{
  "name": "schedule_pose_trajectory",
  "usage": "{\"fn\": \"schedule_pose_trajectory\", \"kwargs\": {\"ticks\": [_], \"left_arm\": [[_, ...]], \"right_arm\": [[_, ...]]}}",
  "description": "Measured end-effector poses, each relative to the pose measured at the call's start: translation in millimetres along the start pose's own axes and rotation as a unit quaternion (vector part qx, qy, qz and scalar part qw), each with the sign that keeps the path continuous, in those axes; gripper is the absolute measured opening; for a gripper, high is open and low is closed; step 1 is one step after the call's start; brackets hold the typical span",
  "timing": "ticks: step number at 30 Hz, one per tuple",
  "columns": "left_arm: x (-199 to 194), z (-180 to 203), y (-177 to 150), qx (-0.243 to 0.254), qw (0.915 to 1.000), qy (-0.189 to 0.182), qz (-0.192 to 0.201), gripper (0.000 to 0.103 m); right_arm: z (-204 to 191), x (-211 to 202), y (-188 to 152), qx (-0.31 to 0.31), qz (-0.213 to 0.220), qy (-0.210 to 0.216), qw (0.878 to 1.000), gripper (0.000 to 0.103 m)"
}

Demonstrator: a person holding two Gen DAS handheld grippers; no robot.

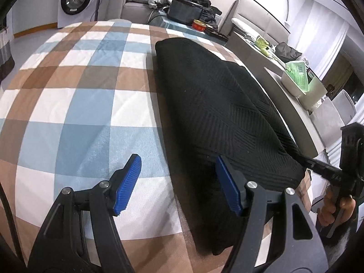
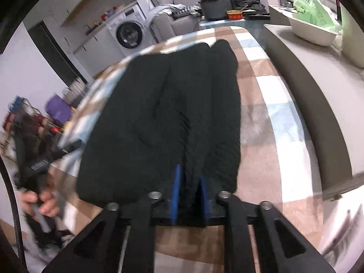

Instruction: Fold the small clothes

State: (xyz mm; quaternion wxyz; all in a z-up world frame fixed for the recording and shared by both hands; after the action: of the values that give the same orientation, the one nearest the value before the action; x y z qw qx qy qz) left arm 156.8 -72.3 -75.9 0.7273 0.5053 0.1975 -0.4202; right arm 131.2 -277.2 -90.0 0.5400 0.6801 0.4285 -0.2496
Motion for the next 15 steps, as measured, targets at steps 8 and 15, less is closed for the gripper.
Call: {"fn": "schedule_pose_trajectory", "kwargs": {"ticks": [8, 15], "left_arm": [[6.2, 6.4, -2.6, 0.007, 1.0, -0.001, -0.005, 0.065], [3.1, 5.2, -1.7, 0.0, 1.0, -0.002, 0.0, 0.065]], "right_arm": [[-5.6, 30.8, 22.1, 0.0, -0.01, 0.014, 1.0, 0.024], [-18.7, -14.2, 40.7, -0.015, 0.072, 0.006, 0.997, 0.004]]}}
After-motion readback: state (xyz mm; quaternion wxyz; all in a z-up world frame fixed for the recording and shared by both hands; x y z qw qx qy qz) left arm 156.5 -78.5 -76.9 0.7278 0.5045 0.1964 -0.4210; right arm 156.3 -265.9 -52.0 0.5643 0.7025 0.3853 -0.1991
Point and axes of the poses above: each gripper's, at about its wrist camera, not at the fingertips, and x roughly the way its jaws point, z to its right, y to its top, the point moved 3 cm from there along x, roughly the way its jaws point, and after that the axes turned 5 degrees about -y, right-handed, at the moved point
